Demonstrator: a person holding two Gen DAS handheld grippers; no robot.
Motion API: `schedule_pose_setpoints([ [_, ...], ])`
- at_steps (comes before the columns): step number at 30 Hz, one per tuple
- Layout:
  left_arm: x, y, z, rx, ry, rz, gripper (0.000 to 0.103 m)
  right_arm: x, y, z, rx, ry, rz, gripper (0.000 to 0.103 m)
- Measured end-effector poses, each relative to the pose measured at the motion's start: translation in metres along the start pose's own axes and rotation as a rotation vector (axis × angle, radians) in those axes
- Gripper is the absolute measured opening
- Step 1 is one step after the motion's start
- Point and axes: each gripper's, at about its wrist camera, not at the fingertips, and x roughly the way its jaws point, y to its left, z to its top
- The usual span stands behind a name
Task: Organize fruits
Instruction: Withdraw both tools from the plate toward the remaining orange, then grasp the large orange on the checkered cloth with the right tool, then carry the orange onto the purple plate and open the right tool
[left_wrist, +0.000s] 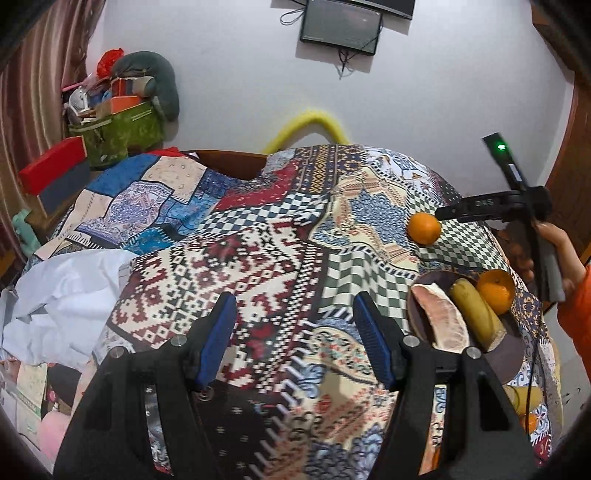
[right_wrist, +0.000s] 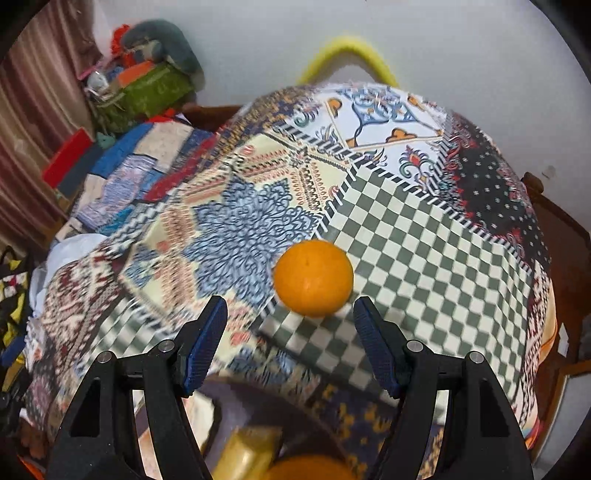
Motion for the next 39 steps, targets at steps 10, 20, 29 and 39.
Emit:
schedule_pose_setpoints([
  [10,0.000,0.009,-0.005,-0.019,-0.004,-0.015,0.065,0.055,-0.016,0.024,0.080,0.133,-0.021,0.068],
  [20,-0.003,-0.006,-0.007,0.030,0.003,0.015,0.065,0.055,0.007,0.017,-0.019,0.129,-0.104,0.062],
  [29,-0.024,-0.023,-0.001,0.044,-0.017,0.006,0.065,-0.016,0.014,-0.007,-0.052,-0.020,-0.024,0.062],
  [39,-0.058,-0.059,0.003,0.084,-0.052,-0.027,0.065,-0.109,0.033,-0.075,-0.101,-0.163,0.110,0.062],
])
